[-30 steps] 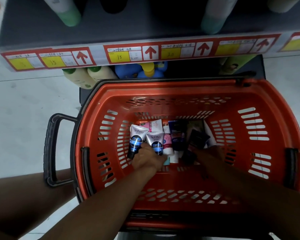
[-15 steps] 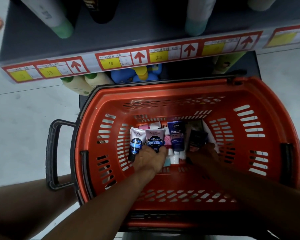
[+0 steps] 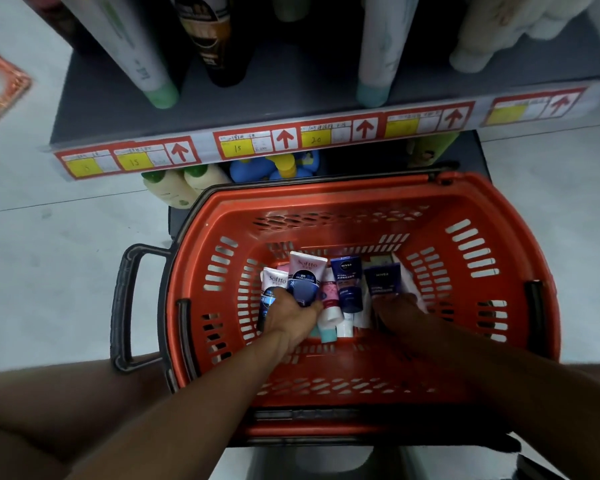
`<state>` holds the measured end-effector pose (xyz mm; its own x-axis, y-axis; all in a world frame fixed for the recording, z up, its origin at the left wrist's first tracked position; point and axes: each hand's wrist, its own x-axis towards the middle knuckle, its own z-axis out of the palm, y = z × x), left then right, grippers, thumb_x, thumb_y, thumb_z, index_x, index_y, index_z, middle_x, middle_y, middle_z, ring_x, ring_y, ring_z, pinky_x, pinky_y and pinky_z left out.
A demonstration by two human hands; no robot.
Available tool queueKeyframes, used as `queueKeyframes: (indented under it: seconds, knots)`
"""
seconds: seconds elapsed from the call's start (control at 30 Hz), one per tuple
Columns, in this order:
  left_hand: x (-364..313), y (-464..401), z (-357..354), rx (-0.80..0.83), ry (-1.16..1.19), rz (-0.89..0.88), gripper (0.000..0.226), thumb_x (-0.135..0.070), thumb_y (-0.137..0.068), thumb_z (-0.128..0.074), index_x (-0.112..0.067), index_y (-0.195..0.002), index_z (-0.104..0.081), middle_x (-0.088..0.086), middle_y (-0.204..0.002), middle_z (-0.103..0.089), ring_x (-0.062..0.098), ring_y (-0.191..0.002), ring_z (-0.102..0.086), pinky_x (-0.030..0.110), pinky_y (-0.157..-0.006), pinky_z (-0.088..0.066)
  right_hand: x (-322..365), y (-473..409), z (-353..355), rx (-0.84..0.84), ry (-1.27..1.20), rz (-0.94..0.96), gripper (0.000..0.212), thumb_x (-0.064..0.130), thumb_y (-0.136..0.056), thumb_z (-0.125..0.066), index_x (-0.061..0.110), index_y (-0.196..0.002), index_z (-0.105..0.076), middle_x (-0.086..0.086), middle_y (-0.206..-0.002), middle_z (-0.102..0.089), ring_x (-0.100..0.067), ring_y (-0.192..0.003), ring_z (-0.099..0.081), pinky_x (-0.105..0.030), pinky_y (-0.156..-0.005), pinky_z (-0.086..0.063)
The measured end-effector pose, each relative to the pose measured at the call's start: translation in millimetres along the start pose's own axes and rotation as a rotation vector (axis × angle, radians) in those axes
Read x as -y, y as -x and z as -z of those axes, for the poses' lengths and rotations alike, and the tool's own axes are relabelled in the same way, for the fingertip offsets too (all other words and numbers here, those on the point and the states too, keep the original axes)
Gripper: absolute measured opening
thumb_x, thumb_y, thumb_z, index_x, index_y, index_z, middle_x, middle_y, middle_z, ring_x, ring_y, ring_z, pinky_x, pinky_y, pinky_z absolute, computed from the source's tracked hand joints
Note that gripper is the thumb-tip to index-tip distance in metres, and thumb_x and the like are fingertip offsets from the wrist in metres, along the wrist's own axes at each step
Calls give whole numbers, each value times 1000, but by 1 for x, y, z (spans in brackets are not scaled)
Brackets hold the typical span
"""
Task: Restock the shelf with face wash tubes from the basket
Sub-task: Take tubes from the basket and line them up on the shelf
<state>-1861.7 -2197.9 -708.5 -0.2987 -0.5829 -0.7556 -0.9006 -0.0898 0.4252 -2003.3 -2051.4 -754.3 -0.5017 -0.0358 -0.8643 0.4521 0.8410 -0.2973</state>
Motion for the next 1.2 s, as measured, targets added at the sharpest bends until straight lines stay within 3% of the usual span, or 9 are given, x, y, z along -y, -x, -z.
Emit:
queueKeyframes:
  seconds: [0.1, 0.23, 0.37, 0.47, 0.57, 0.67, 0.87, 1.07, 1.2]
  knots:
    - [-1, 8, 5, -12, 45, -39, 48, -36, -90, -76, -16, -115, -40, 1, -106, -61, 22, -95, -61, 28, -77, -45, 5, 14, 6, 49, 51, 72, 25, 18, -101, -57, -6, -103, -51, -25, -135, -53, -37, -126, -51, -38, -99, -41]
    - [-3, 21, 13, -38, 85, -119, 45, -29, -89, -76, -17, -114, -41, 0, -108, -63, 20, -94, -61, 26, -77, -44, 0, 30, 4, -4, 53, 263, 62, 10, -86, -76, -1, -128, -31, -23, -123, -57, -27, -96, -58, -37, -76, -49]
    - [-6, 36, 24, -50, 121, -201, 41, -30, -87, -79, -20, -115, -50, 0, -106, -69, 19, -91, -66, 25, -73, -47, -4, 52, 13, -130, 92, 459, 68, 14, -78, -80, 6, -130, -38, -15, -113, -65, -32, -94, -64, -42, -76, -53]
    - [-10, 52, 35, -98, 118, -255, 41, -33, -86, -81, -22, -117, -56, -6, -102, -68, 15, -88, -64, 21, -74, -47, 1, 76, 23, -191, 65, 547, 59, 21, -76, -84, 12, -124, -51, -8, -108, -70, -23, -86, -64, -31, -67, -48]
    - [-13, 68, 47, -129, 142, -302, 39, -34, -85, -83, -22, -113, -58, -6, -100, -67, 6, -75, -60, 9, -56, -42, 6, 103, 33, -191, 19, 616, 48, 18, -77, -86, 11, -113, -55, -1, -99, -66, -6, -72, -56, -14, -54, -36]
    - [-15, 82, 60, -129, 157, -327, 47, -37, -82, -87, -19, -118, -63, -9, -100, -67, 11, -88, -65, 18, -66, -45, 9, 130, 42, -217, -7, 685, 43, 20, -80, -85, 14, -110, -55, 5, -89, -61, 0, -71, -54, -9, -49, -37]
    - [-18, 108, 93, -129, 260, -380, 47, -36, -77, -91, -18, -116, -71, -6, -101, -77, 14, -94, -73, 37, -90, -60, 25, 176, 51, -238, -34, 821, 45, 33, -80, -85, 27, -113, -55, 9, -101, -68, -6, -86, -66, -22, -68, -52]
    - [-26, 146, 133, -248, 305, -463, 44, -30, -75, -93, -20, -111, -70, -6, -102, -75, 13, -93, -71, 27, -81, -56, 48, 228, 57, -277, -37, 990, 49, 39, -77, -87, 29, -114, -56, 16, -97, -63, -6, -88, -65, -28, -77, -57]
    - [-31, 170, 163, -351, 322, -508, 43, -31, -68, -96, -27, -104, -72, -8, -96, -77, 15, -90, -72, 39, -88, -61, 67, 264, 60, -320, -35, 1097, 59, 44, -74, -88, 27, -120, -55, 15, -102, -67, -5, -88, -68, -30, -77, -59]
